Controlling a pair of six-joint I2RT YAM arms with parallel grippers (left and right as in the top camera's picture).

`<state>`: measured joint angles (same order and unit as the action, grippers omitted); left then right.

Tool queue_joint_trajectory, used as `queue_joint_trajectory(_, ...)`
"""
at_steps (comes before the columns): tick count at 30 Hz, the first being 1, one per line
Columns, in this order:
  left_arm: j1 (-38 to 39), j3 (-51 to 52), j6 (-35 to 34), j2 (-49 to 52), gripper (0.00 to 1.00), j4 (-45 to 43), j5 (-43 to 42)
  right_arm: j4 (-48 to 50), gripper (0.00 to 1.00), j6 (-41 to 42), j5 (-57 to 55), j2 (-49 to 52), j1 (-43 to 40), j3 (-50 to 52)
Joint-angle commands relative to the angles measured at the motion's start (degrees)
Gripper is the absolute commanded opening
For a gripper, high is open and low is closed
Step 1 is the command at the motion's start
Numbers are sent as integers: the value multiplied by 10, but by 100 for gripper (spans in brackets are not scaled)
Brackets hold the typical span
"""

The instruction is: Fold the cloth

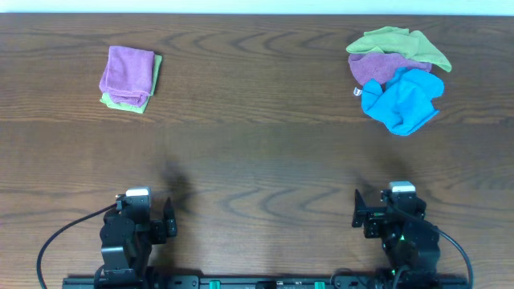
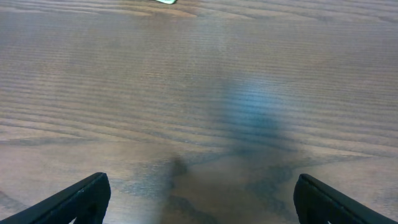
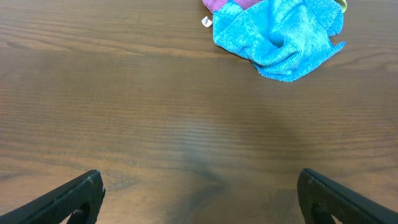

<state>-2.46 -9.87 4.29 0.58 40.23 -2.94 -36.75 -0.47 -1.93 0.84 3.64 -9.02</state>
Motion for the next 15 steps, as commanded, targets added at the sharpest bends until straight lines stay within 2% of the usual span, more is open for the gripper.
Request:
queue_joint_trajectory(1, 1, 7, -6, -4, 95, 5, 6, -1, 99, 6, 5, -5, -3, 2)
queue_joint_trajectory(8, 1, 7, -6, -4, 95, 5, 6, 7, 99, 14, 17, -5, -3, 2)
queue_joint_trajectory(12, 1, 7, -6, -4, 95, 5, 6, 47, 99, 146, 101, -5, -3, 2)
queue_joint_trajectory(15, 1, 7, -6, -4, 95, 5, 6, 66, 99, 257, 116, -5, -3, 2)
